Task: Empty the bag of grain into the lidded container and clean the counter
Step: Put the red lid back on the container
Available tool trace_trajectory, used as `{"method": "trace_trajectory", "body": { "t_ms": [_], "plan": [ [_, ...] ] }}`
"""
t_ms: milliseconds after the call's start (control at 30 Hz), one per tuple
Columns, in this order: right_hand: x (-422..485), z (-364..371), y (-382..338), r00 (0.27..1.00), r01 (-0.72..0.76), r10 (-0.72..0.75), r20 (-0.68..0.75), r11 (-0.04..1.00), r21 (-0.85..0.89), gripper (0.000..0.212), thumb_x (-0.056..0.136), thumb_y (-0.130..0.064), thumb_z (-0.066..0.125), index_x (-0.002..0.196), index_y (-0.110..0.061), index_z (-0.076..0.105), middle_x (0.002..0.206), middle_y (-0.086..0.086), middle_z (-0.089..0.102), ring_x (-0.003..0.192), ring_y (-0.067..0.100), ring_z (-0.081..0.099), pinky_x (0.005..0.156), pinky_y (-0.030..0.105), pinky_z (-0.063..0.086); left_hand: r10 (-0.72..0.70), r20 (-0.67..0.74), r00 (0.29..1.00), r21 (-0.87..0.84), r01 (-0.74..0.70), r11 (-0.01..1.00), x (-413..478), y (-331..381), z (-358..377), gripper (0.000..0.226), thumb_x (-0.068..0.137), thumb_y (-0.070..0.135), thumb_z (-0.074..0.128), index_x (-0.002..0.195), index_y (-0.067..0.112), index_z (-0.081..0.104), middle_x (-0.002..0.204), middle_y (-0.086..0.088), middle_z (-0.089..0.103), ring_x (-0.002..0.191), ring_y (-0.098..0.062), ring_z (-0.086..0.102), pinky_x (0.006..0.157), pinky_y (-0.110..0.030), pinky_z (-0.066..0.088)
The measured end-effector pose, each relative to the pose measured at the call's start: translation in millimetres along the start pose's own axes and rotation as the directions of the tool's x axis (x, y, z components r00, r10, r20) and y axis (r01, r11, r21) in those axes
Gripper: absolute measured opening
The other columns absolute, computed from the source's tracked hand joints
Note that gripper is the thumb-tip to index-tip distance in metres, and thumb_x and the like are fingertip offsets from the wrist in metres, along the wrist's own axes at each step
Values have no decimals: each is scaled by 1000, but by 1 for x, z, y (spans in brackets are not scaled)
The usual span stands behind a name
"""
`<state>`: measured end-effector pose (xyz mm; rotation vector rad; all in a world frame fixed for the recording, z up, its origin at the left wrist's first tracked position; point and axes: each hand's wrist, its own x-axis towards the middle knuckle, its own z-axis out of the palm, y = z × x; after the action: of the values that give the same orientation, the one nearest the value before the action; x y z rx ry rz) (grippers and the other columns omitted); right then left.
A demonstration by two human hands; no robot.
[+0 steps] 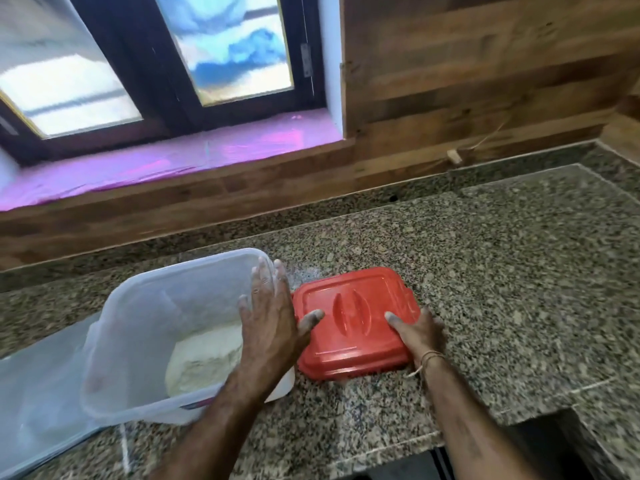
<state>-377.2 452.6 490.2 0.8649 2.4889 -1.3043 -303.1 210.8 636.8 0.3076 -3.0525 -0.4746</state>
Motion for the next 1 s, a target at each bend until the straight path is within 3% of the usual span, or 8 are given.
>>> {"method": "trace_trajectory", "body": {
  "t_ms": [200,367,467,567,667,767,900,1000],
  "plan": [
    [4,-19,8,987,-104,16,163,831,547,66,62,-33,92,115,-19,57,107,13,72,90,34,74,78,58,62,-48,3,999,-2,48,999,4,4,0,110,88,75,46,161,19,-14,168,-9,-21,155,-23,-22,124,-55,0],
    [-3,-67,-11,982,-116,-41,184,639,760,48,75,-22,84,119,-19,65,112,13,75,95,33,74,72,48,62,-47,66,997,-67,51,996,5,3,-2,115,79,91,28,160,22,-17,165,-5,-26,152,-19,-27,124,-57,-7],
    [-18,-90,-39,969,-123,-115,220,546,829,42,82,-19,79,122,-22,68,114,11,75,100,36,73,74,63,60,-38,119,992,-335,76,939,6,2,-20,119,67,96,15,162,27,-5,163,5,-21,151,-11,-23,123,-57,-11],
    [-44,-92,-78,938,-65,-255,236,539,840,51,81,-18,79,130,-26,65,119,10,75,105,36,73,78,65,59,-92,71,993,-694,116,711,4,0,-55,106,72,95,26,161,40,6,170,9,5,153,-8,11,125,-48,15],
    [-83,-72,-116,880,-12,-388,274,559,829,55,80,-17,79,132,-22,62,119,10,75,106,33,73,83,56,61,-196,-53,979,-832,65,550,4,-22,-86,94,80,80,48,159,41,16,161,10,32,140,-15,44,110,-39,43],
    [-127,-40,-141,833,66,-463,303,626,777,53,83,-23,80,132,-21,59,116,8,75,100,29,76,83,52,62,-356,-170,919,-825,65,561,-6,-77,-103,90,78,64,72,155,38,32,150,6,49,126,-16,58,102,-39,51],
    [-172,10,-154,801,391,-554,225,770,504,46,85,-46,76,123,-25,60,112,1,70,94,15,71,75,30,59,-518,-133,845,-840,181,511,-40,-151,-109,100,65,69,75,152,35,39,146,1,55,125,-21,60,105,-46,50],
    [-189,46,-151,764,565,-619,182,778,275,62,73,-75,68,113,-29,61,114,1,61,99,18,64,86,39,57,-574,-113,811,-809,260,527,-57,-185,-106,101,67,70,69,154,29,37,150,-6,52,128,-26,57,106,-52,48]
  ]
}}
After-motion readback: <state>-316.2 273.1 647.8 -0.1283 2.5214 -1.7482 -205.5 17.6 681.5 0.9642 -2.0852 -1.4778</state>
